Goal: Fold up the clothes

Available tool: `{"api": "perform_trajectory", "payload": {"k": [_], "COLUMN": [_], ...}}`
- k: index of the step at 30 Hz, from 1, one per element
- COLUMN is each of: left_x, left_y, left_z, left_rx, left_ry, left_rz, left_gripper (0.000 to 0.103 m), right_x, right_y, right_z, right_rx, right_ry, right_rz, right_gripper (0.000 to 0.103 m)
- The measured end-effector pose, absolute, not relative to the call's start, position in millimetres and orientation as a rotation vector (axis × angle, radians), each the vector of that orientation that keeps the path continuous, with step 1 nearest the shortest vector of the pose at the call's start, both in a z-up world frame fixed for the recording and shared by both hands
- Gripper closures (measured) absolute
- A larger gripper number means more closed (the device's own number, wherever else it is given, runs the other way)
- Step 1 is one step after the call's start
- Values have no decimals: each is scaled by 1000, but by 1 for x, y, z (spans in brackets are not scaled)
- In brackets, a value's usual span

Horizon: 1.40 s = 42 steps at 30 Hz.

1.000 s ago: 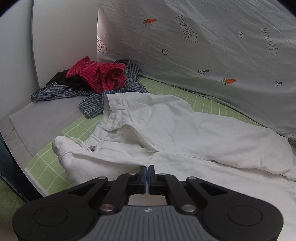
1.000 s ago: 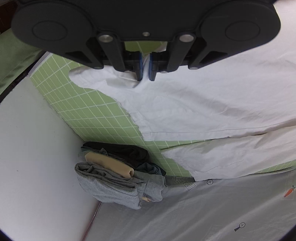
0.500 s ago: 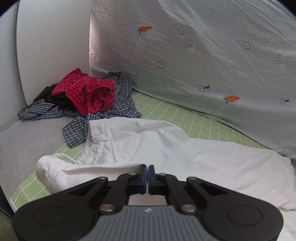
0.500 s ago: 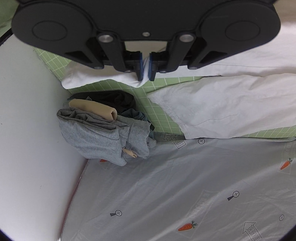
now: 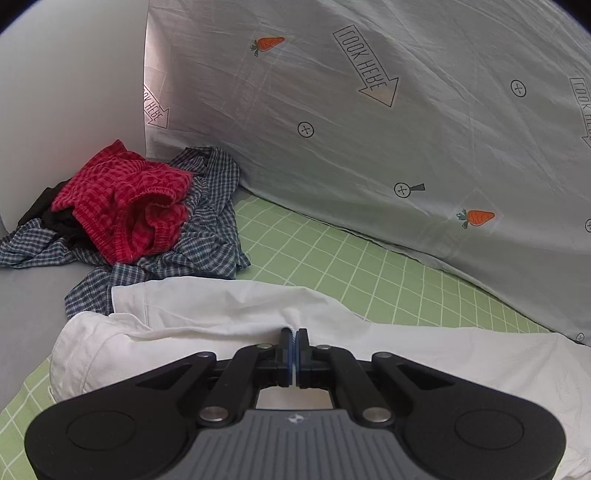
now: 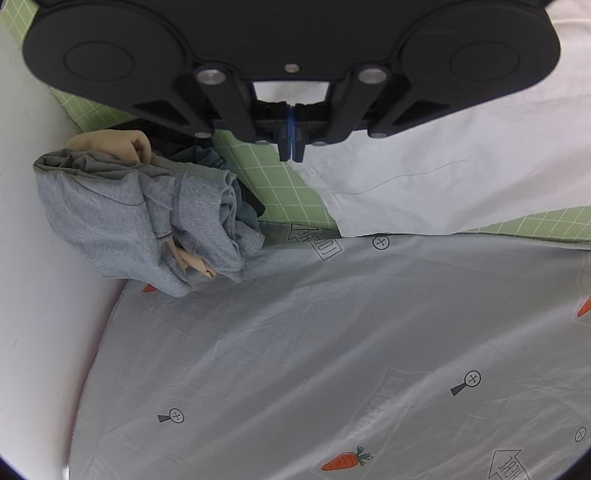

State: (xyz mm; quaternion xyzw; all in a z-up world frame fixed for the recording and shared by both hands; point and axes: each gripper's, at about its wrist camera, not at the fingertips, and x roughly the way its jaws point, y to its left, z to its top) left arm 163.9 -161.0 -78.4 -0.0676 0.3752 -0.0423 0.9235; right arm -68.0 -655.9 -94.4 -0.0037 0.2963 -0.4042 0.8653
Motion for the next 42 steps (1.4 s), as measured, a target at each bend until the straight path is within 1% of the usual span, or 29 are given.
{"api": "perform_trajectory", "payload": {"k": [6, 7, 9, 11, 13, 15, 17, 19, 23, 25, 27, 29, 31, 32, 33, 34, 35, 38, 40, 41, 42], "left_x": [204, 205, 206, 205, 202, 200, 198, 194, 179, 170, 160, 150, 143, 139, 136, 134, 131, 128, 129, 130, 131], "left_y": [-173, -173, -173, -172, -171, -170, -169, -167, -161, -157, -152, -147, -143, -141, -140, -138, -137, -130, -131, -132, -134], "left_z": [-121, -127, -138, -143, -142, -141, -140, -136, -123, -120, -117, -114, -113, -113, -112, -111, -111, -109, -109, -109, -109], "left_rx": [-136, -131, -123, -124, -132, -139, -147, -154, -159, -160, -168, -180, -192, -198, -203, -209, -216, -259, -270, -271, -268], "left_ry": [883, 896, 920, 934, 942, 950, 958, 962, 970, 975, 981, 987, 989, 990, 990, 989, 988, 987, 985, 984, 984], "left_rz": [-31, -27, -16, -5, 6, 17, 28, 35, 35, 34, 32, 31, 35, 37, 39, 40, 42, 44, 39, 33, 27], "left_gripper": [102, 102, 102, 102, 101, 97, 95, 91, 84, 83, 83, 81, 79, 79, 79, 78, 78, 75, 66, 64, 59], "right_x": [-9, -7, -12, -16, -25, -33, -40, -46, -54, -54, -58, -60, -61, -61, -63, -65, -67, -74, -77, -77, -78], "right_y": [-684, -688, -693, -699, -701, -699, -695, -692, -686, -684, -681, -679, -676, -675, -674, -674, -673, -670, -665, -663, -661], "right_z": [-131, -136, -146, -157, -165, -171, -176, -182, -190, -196, -197, -196, -194, -194, -192, -189, -187, -179, -175, -172, -170], "right_rx": [52, 89, 149, 208, 253, 283, 299, 318, 388, 375, 379, 371, 375, 380, 382, 383, 385, 378, 331, 303, 285], "right_ry": [739, 753, 778, 802, 823, 831, 833, 832, 815, 819, 792, 775, 765, 760, 751, 742, 733, 705, 705, 708, 709], "right_rz": [-835, -846, -866, -886, -888, -900, -913, -915, -859, -840, -819, -806, -781, -782, -787, -792, -796, -807, -802, -800, -798], "right_gripper": [102, 101, 91, 69, 65, 55, 35, 26, 24, 24, 31, 56, 74, 79, 81, 91, 98, 100, 100, 100, 100]}}
